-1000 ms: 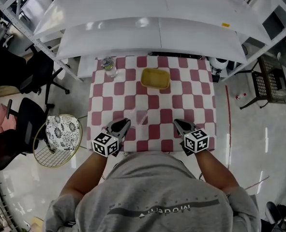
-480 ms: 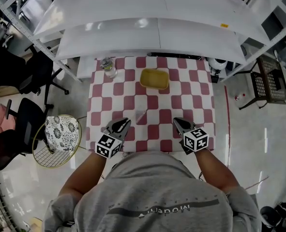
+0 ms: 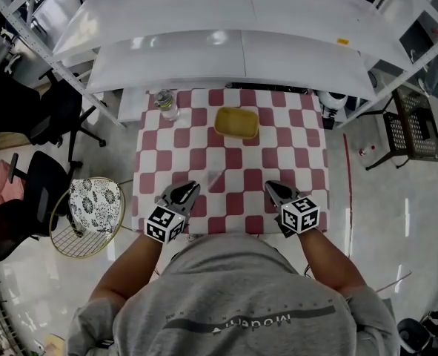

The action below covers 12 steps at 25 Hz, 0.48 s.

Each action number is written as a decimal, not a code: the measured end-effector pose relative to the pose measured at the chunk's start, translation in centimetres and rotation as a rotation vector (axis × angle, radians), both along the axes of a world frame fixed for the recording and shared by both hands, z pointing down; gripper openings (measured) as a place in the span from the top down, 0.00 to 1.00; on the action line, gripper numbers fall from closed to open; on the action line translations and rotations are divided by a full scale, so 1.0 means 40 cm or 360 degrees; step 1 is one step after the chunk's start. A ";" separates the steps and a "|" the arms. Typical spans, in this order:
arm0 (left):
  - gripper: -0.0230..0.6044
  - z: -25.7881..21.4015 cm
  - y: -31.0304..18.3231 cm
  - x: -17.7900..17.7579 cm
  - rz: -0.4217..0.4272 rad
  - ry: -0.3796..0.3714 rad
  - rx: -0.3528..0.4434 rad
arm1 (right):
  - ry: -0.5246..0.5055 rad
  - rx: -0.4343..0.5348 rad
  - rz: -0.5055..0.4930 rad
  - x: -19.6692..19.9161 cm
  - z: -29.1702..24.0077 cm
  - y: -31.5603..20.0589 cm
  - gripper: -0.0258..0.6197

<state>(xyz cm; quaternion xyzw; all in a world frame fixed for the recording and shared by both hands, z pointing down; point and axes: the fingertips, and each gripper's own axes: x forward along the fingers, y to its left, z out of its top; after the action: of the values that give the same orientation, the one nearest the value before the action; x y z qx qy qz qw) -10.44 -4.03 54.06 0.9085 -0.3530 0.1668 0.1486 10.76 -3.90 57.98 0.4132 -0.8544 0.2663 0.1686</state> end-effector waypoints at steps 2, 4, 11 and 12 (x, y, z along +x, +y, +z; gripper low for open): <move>0.89 -0.008 -0.001 0.004 0.0007 0.0009 0.0011 | -0.0003 0.0005 0.0001 0.001 -0.003 -0.002 0.92; 0.89 -0.017 -0.002 0.006 0.0007 0.0023 0.0020 | -0.0003 0.0006 0.0000 0.000 -0.006 -0.003 0.92; 0.89 -0.046 -0.003 0.012 0.0004 0.0065 0.0056 | -0.0004 0.0030 0.0003 0.003 -0.014 -0.006 0.92; 0.89 -0.049 -0.004 0.014 0.0007 0.0068 0.0060 | -0.0006 0.0033 0.0003 0.002 -0.015 -0.007 0.92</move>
<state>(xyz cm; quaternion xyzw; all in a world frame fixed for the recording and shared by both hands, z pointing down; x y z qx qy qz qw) -9.90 -4.18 52.11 0.9153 -0.3510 0.1411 0.1385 10.84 -4.19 57.38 0.4152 -0.8570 0.2583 0.1626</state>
